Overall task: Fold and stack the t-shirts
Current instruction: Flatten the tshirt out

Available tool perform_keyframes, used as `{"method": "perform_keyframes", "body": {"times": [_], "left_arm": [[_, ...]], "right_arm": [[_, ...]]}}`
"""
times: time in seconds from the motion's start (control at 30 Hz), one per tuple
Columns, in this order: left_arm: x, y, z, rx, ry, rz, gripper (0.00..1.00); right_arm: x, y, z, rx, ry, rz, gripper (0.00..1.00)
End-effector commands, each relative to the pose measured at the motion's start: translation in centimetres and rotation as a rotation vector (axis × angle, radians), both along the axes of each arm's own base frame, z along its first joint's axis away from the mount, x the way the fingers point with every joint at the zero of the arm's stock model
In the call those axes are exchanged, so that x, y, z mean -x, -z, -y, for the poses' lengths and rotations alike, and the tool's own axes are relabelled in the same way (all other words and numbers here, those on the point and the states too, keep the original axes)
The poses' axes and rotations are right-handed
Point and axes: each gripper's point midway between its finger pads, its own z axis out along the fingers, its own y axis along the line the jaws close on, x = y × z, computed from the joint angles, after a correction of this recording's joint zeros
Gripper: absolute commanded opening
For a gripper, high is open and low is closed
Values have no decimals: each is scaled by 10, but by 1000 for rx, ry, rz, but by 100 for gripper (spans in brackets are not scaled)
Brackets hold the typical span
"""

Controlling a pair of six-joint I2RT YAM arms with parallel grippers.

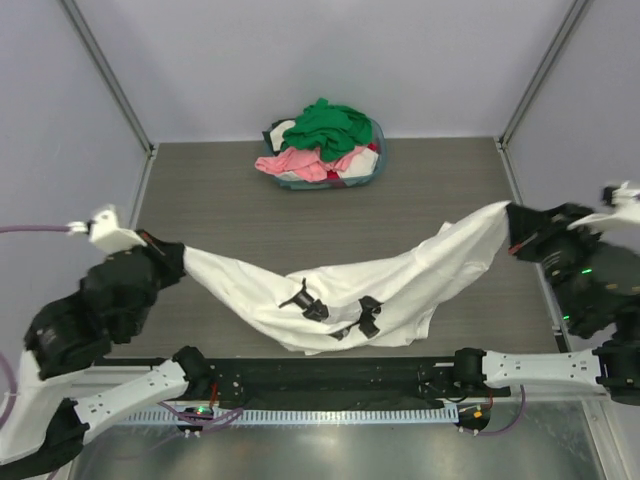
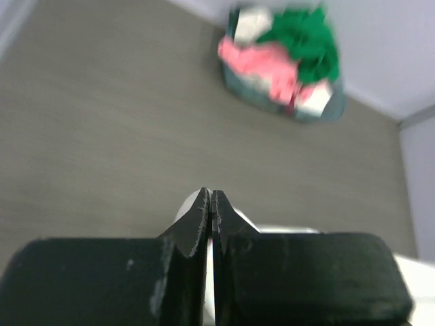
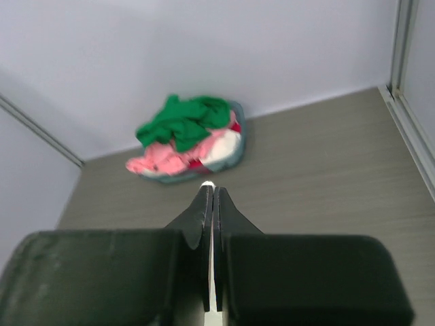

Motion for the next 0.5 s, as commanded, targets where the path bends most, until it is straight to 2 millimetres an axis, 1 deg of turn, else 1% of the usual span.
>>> {"method": "perform_keyframes", "body": {"times": [0.0, 0.03, 0.07, 0.1, 0.13, 0.17, 0.2, 0.23, 0.27, 0.3, 0.33, 0.37, 0.4, 0.43, 0.47], "left_arm": [[7, 83, 40, 142, 62, -223, 0], [12, 131, 57, 116, 105, -351, 0], [15, 148, 67, 132, 130, -402, 0], [18, 170, 75, 144, 128, -471, 0], [22, 186, 81, 134, 137, -526, 0], [30, 210, 89, 115, 168, -606, 1], [31, 223, 93, 69, 174, -657, 7], [32, 230, 96, 39, 188, -682, 10], [33, 233, 99, 4, 204, -701, 15], [32, 235, 101, -23, 213, -714, 22], [30, 239, 102, -83, 226, -735, 37], [26, 237, 105, -98, 232, -733, 44], [19, 228, 108, -104, 236, -702, 51], [13, 228, 112, -125, 240, -695, 60], [4, 222, 118, -138, 260, -657, 63]], "right_arm": [[-1, 80, 1, -63, 94, -78, 1], [2, 98, -5, -140, 57, -106, 1], [2, 115, -14, -123, 38, -130, 1], [2, 144, -27, -59, 28, -163, 1], [3, 159, -37, -35, 6, -195, 1], [5, 181, -51, -13, -21, -247, 1], [6, 195, -60, 23, -33, -281, 1], [7, 205, -67, 56, -40, -306, 1], [8, 223, -80, 124, -43, -352, 1], [8, 234, -80, 178, -28, -377, 1], [9, 241, -81, 202, -14, -397, 1], [8, 253, -86, 265, 8, -424, 1], [9, 264, -83, 277, 35, -452, 1], [10, 272, -84, 294, 42, -470, 1], [10, 278, -85, 302, 48, -480, 1]]}}
